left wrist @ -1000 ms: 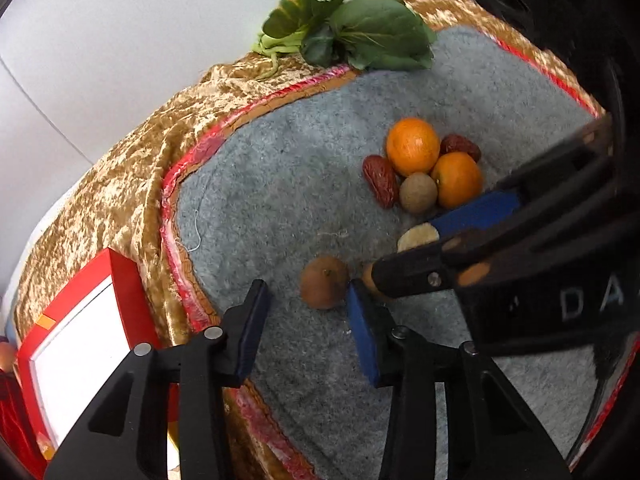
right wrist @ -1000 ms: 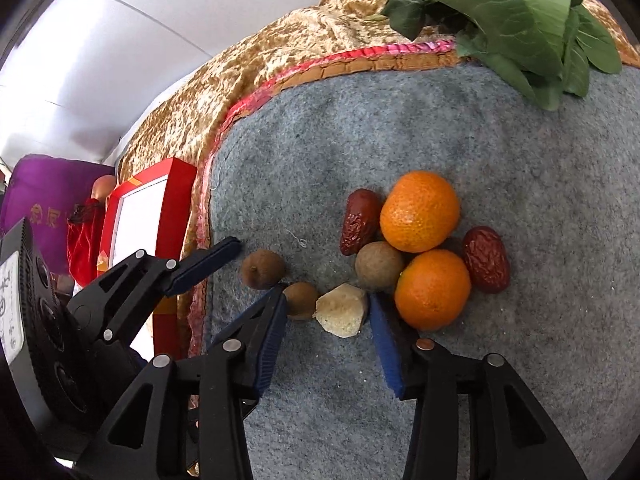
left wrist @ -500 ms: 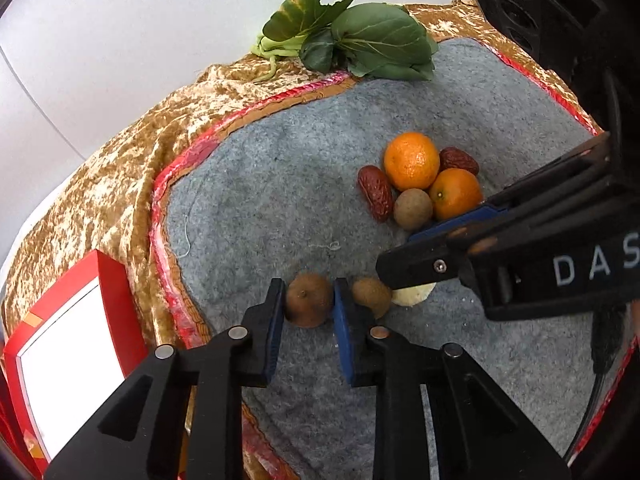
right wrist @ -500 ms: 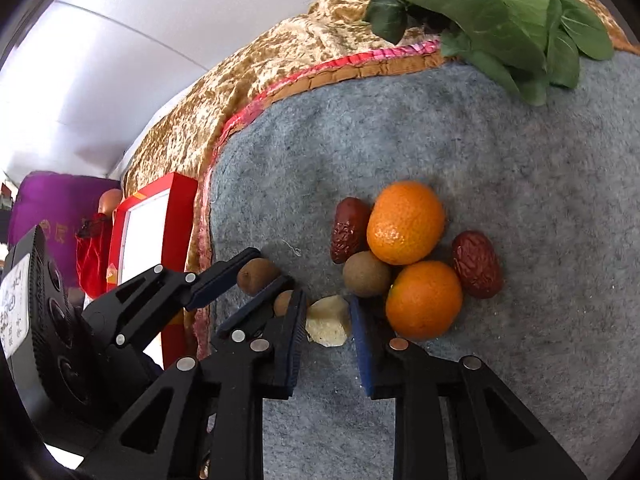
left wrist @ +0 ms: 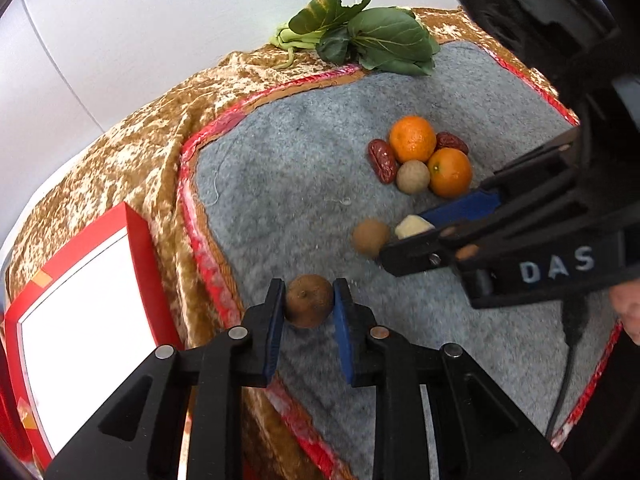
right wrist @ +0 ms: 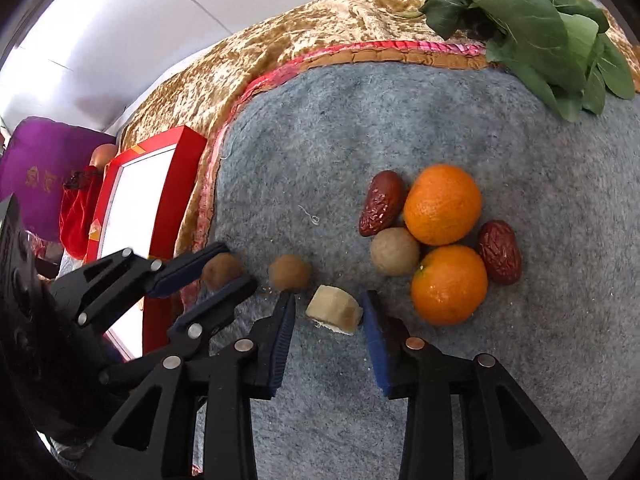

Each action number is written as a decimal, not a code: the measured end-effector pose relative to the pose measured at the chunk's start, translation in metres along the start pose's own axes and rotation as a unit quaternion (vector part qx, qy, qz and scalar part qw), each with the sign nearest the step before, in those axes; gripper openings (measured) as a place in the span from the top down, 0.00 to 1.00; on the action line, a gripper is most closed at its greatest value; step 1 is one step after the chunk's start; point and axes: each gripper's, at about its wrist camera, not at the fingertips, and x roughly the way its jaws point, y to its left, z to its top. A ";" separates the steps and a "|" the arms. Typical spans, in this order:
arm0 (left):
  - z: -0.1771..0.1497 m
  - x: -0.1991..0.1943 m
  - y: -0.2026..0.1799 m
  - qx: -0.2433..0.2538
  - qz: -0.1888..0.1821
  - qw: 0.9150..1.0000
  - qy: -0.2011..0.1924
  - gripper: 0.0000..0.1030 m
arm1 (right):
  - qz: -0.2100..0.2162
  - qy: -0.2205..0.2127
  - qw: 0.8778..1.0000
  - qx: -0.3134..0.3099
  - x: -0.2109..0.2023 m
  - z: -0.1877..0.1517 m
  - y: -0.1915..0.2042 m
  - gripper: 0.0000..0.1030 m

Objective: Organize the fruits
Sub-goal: 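Grasp a brown longan with the left tool while the right tool grasps a pale chunk, then carry the longan and pale chunk with both tools over the white tray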

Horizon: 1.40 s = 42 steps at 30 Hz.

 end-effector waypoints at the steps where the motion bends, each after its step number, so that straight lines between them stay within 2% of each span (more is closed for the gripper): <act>1: -0.002 -0.001 0.001 -0.001 0.001 1.000 0.001 0.79 | -0.008 -0.001 1.000 -0.008 0.002 0.000 0.004 0.65; 4: -0.004 -0.003 0.003 -0.009 0.001 1.000 0.003 0.79 | -0.028 -0.006 0.999 -0.030 0.005 -0.002 0.011 0.64; 6: -0.004 -0.003 0.004 -0.014 0.004 1.000 0.003 0.79 | -0.042 -0.011 0.999 -0.033 0.005 -0.002 0.011 0.72; 13: -0.007 -0.016 0.000 -0.024 0.001 1.000 -0.004 0.79 | -0.014 -0.015 1.000 -0.014 -0.007 0.001 0.003 0.73; 15: -0.010 -0.026 0.001 -0.031 0.001 0.999 -0.008 0.79 | 0.004 -0.023 1.000 -0.012 -0.018 0.000 0.000 0.73; 19: -0.017 -0.055 0.017 -0.069 0.011 0.997 -0.037 0.79 | 0.071 -0.045 0.996 -0.019 -0.036 -0.003 0.006 0.73; 24: -0.035 -0.080 0.048 -0.122 0.043 0.990 -0.058 0.79 | 0.119 -0.068 0.990 -0.042 -0.035 -0.005 0.040 0.73; 28: -0.069 -0.096 0.074 -0.180 0.062 0.980 -0.054 0.79 | 0.148 -0.076 0.984 -0.065 -0.030 -0.007 0.071 0.73; 33: -0.100 -0.094 0.098 -0.227 0.082 0.970 -0.027 0.79 | 0.163 -0.070 0.979 -0.099 -0.015 -0.021 0.103 0.73; 36: -0.109 -0.089 0.102 -0.231 0.086 0.969 -0.012 0.79 | 0.169 -0.068 0.976 -0.122 -0.008 -0.026 0.121 0.73; 42: -0.113 -0.075 0.101 -0.218 0.094 0.971 0.021 0.79 | 0.153 -0.057 0.974 -0.156 0.012 -0.037 0.140 0.73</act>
